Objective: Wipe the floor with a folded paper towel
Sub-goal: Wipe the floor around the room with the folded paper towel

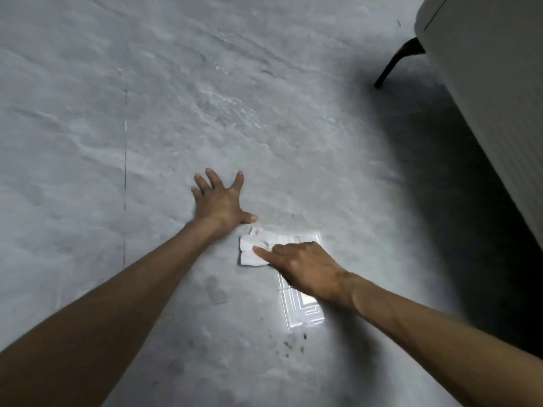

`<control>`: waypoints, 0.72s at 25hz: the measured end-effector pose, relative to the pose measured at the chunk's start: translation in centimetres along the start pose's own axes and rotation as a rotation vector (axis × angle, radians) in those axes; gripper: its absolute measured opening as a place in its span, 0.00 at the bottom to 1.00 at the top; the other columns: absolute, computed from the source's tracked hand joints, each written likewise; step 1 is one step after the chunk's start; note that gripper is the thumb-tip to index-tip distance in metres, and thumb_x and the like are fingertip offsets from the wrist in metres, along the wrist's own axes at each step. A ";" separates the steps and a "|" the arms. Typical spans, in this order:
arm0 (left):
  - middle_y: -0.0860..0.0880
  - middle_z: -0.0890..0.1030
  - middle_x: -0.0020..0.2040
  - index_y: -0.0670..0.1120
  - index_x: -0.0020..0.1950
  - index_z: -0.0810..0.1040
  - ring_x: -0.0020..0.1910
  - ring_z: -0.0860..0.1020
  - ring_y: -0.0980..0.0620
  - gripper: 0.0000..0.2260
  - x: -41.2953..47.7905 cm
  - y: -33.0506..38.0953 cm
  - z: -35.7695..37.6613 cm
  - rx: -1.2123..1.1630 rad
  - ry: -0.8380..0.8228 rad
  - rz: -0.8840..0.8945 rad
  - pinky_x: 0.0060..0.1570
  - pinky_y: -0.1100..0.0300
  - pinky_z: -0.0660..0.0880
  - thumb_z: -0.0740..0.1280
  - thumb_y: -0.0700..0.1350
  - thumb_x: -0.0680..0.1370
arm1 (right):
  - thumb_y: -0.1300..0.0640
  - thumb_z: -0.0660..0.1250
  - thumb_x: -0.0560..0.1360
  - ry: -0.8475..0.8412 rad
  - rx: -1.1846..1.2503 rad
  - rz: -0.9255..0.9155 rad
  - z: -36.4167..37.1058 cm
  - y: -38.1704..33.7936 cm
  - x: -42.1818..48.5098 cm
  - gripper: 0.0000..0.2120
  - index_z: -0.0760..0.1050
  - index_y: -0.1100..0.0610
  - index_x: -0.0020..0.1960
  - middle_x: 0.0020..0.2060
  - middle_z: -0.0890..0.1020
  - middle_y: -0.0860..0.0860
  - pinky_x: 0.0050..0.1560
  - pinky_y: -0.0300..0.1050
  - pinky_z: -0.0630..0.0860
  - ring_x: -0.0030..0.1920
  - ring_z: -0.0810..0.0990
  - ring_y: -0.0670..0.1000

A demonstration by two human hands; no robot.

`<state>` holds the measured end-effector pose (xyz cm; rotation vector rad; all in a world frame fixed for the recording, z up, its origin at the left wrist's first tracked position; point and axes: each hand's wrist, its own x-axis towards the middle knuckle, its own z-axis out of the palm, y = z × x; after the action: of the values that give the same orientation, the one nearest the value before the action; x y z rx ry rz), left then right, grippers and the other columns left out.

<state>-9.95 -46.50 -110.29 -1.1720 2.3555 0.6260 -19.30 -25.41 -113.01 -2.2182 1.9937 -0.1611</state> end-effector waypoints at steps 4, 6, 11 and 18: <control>0.40 0.62 0.75 0.48 0.77 0.59 0.75 0.60 0.41 0.27 -2.2 -3.6 -0.1 -0.255 0.263 0.151 0.73 0.50 0.59 0.61 0.44 0.79 | 0.62 0.59 0.78 0.232 -0.124 0.866 -1.0 4.4 -0.1 0.22 0.69 0.49 0.71 0.50 0.83 0.54 0.39 0.49 0.75 0.43 0.82 0.61; 0.41 0.67 0.72 0.46 0.75 0.62 0.71 0.65 0.41 0.24 -5.9 -7.7 2.0 -0.268 0.295 0.113 0.71 0.51 0.63 0.59 0.40 0.79 | 0.63 0.53 0.81 0.205 -0.080 1.100 0.6 -1.8 4.4 0.21 0.66 0.51 0.72 0.50 0.82 0.56 0.42 0.51 0.73 0.46 0.81 0.61; 0.44 0.69 0.72 0.45 0.74 0.65 0.70 0.68 0.44 0.26 -13.3 -14.6 4.3 -0.286 0.279 -0.002 0.69 0.54 0.64 0.55 0.33 0.76 | 0.61 0.50 0.75 -0.132 0.058 0.019 4.5 -19.7 7.8 0.27 0.64 0.54 0.74 0.43 0.80 0.53 0.31 0.47 0.62 0.39 0.79 0.58; 0.37 0.62 0.72 0.44 0.74 0.61 0.72 0.60 0.38 0.25 -16.6 -15.8 5.3 -0.119 0.166 -0.125 0.68 0.49 0.64 0.54 0.36 0.76 | 0.59 0.57 0.79 0.007 -0.102 0.358 0.0 -4.6 -1.1 0.24 0.64 0.45 0.74 0.55 0.81 0.51 0.39 0.47 0.73 0.49 0.82 0.59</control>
<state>13.00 -41.68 -108.46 -1.4624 2.3840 0.6566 -14.89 -23.87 -112.13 -1.8714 2.4081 -0.0247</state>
